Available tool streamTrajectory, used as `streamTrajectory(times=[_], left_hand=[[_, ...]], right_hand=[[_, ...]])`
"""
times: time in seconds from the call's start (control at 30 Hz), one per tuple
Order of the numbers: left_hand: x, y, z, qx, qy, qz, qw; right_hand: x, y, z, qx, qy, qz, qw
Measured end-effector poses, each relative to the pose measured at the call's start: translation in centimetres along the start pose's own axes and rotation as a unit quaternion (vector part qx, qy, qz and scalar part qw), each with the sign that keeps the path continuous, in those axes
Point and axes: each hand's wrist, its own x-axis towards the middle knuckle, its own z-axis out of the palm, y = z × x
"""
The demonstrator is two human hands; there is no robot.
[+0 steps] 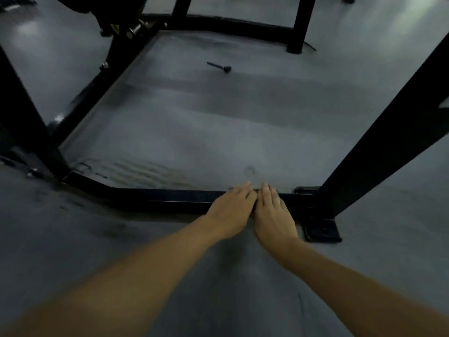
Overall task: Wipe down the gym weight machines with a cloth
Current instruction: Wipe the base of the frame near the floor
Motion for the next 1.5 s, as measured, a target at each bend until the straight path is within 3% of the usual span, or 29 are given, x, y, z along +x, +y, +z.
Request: streamTrajectory(times=[0.17,0.3,0.43,0.57,0.83,0.93,1.03,1.17,1.37,1.5], left_hand=[[0.8,1.8,1.5,0.088,0.064,0.094,0.99],[3.1,5.4,3.7,0.087,0.069,0.146,0.983],[6.1,8.4,2.8,0.017,0.109,0.115,0.987],[6.2,6.6,3.2,0.006,0.15,0.103,0.983],[0.2,-2.8,3.6,-0.021,0.24,0.094,0.966],[-4.8,-9.5,3.5,0.04,0.265,0.085,0.96],[-10.3,-16.4,2.6,0.112,0.278,0.075,0.951],[-15.3,-22.5,0.8,0.172,0.274,0.069,0.944],[-17.1,-22.5,2.8,0.175,0.286,-0.02,0.942],[-18.1,-20.7,3.5,0.147,0.247,-0.086,0.954]], right_hand=[[-3.3,5.2,2.7,-0.112,0.077,-0.1,0.986],[-5.3,9.5,2.8,-0.19,0.075,-0.084,0.975],[-4.4,11.2,0.5,-0.236,0.066,-0.098,0.965],[-2.4,10.2,-0.3,-0.194,0.07,-0.066,0.976],[1.7,1.5,0.7,-0.158,0.148,-0.196,0.956],[4.3,-5.7,1.0,-0.135,0.209,-0.242,0.938],[7.0,-14.0,0.9,-0.027,0.276,-0.27,0.922],[8.3,-22.9,1.1,0.042,0.287,-0.252,0.923],[7.4,-23.4,0.7,0.114,0.296,-0.242,0.917],[5.7,-21.3,1.1,0.074,0.268,-0.258,0.925]])
